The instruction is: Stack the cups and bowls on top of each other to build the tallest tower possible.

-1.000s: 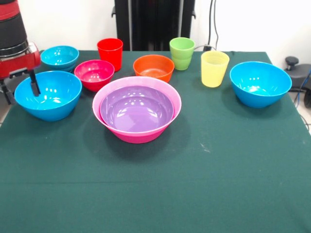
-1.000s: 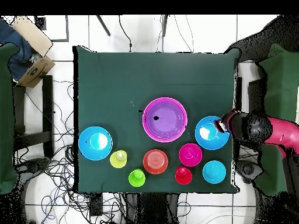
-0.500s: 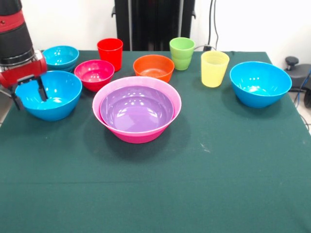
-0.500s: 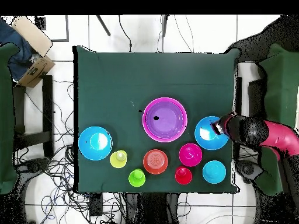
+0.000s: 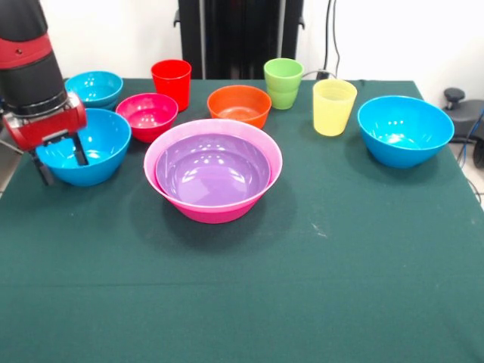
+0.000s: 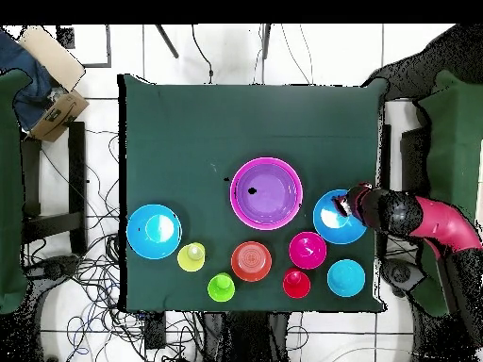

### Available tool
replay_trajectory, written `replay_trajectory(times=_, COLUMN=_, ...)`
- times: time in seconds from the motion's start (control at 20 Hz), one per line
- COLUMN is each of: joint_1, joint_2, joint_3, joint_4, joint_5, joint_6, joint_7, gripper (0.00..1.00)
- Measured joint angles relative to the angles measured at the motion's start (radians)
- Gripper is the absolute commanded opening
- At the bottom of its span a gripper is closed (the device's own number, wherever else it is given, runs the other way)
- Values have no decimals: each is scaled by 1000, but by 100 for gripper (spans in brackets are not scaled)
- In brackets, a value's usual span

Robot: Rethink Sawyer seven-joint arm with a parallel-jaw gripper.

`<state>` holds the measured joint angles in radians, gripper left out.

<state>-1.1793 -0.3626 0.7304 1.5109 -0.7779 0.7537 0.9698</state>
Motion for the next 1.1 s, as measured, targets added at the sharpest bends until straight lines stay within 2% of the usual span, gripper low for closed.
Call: replay_trajectory(times=1.1, joint_1=-1, joint_2=51, joint_3=-10, joint_4=-11, joint_5=-5, joint_6=-51, joint_7=0, gripper=100)
